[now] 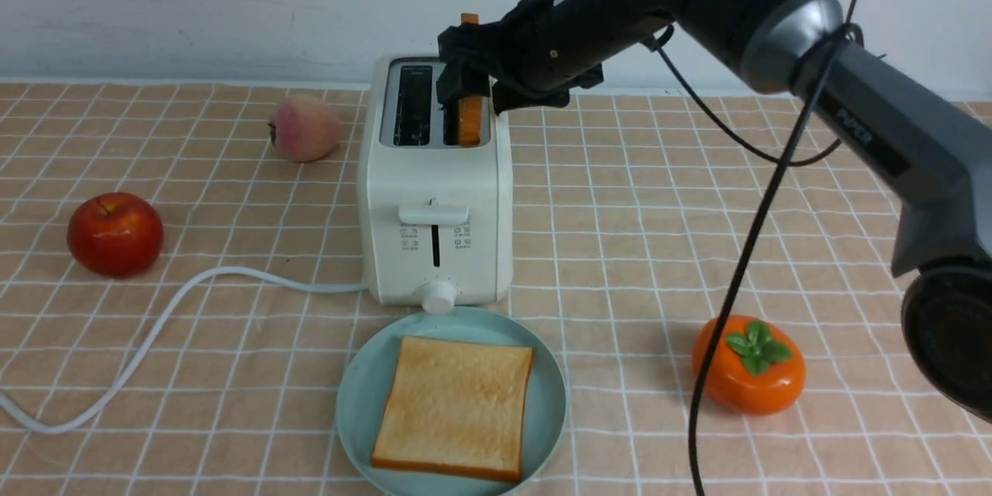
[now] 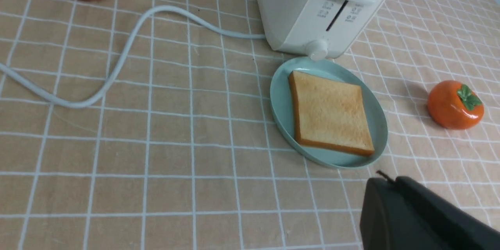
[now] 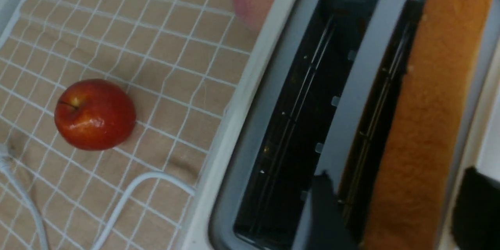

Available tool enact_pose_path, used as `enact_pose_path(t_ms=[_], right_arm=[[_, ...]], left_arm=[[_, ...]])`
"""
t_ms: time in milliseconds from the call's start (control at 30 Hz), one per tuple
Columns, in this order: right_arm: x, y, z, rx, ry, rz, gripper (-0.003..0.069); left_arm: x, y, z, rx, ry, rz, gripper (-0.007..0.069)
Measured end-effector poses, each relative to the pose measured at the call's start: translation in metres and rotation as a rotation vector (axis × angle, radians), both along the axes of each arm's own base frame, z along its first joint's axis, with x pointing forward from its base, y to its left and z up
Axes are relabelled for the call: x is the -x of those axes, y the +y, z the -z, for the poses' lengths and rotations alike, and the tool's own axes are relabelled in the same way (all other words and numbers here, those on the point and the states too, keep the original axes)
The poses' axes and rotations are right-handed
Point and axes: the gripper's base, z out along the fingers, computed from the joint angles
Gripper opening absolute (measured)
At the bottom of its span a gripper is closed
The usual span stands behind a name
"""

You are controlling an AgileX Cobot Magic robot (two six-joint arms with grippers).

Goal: Take toasted bread from bread machine on light coffee tablecloth place on plate.
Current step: 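Grasp the toast slice in the toaster and pull it up out of the slot with the right gripper, then place the held slice of bread on top of the slice on the plate with the right gripper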

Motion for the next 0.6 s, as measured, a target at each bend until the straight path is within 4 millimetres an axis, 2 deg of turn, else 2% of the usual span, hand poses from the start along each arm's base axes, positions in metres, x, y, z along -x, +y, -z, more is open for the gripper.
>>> enact_pose_path(t_ms=[33, 67, 100, 200, 300, 333, 367, 400, 433, 533, 600], right_arm=[[0.0, 0.0, 0.0, 0.0, 0.0, 0.0, 0.0331], [0.002, 0.0, -0.007, -0.003, -0.012, -0.004, 0.0136], [0.004, -0.001, -0.013, 0.0, -0.023, -0.011, 0.0089], [0.017, -0.008, -0.042, 0.017, -0.062, -0.034, 0.0101], [0.045, -0.022, -0.094, 0.033, -0.133, -0.058, 0.0105], [0.048, -0.023, -0.097, 0.036, -0.137, -0.06, 0.0105], [0.075, -0.038, -0.135, 0.057, -0.19, -0.078, 0.0105], [0.075, -0.038, -0.135, 0.059, -0.192, -0.077, 0.0105], [0.098, -0.051, -0.16, 0.092, -0.231, -0.091, 0.0105], [0.146, -0.079, -0.207, 0.129, -0.321, -0.074, 0.0105], [0.169, -0.092, -0.223, 0.137, -0.352, -0.058, 0.0105]], left_arm=[[0.0, 0.0, 0.0, 0.002, 0.001, 0.002, -0.0014], [0.0, -0.001, 0.0, 0.007, 0.003, 0.005, -0.0014], [0.0, -0.001, 0.0, 0.009, 0.003, 0.006, -0.0014], [0.0, -0.001, 0.0, 0.009, 0.003, 0.007, -0.0014], [0.0, -0.001, 0.0, 0.009, 0.003, 0.008, -0.0014], [0.0, -0.001, 0.0, 0.009, 0.003, 0.008, -0.0014], [0.0, -0.001, 0.0, 0.009, 0.003, 0.008, -0.0014], [0.0, -0.001, 0.0, 0.009, 0.003, 0.008, -0.0014], [0.0, -0.001, 0.0, 0.009, 0.003, 0.008, -0.0014], [0.0, -0.001, 0.0, 0.008, 0.003, 0.007, -0.0014], [0.0, -0.001, 0.0, 0.007, 0.003, 0.006, -0.0014]])
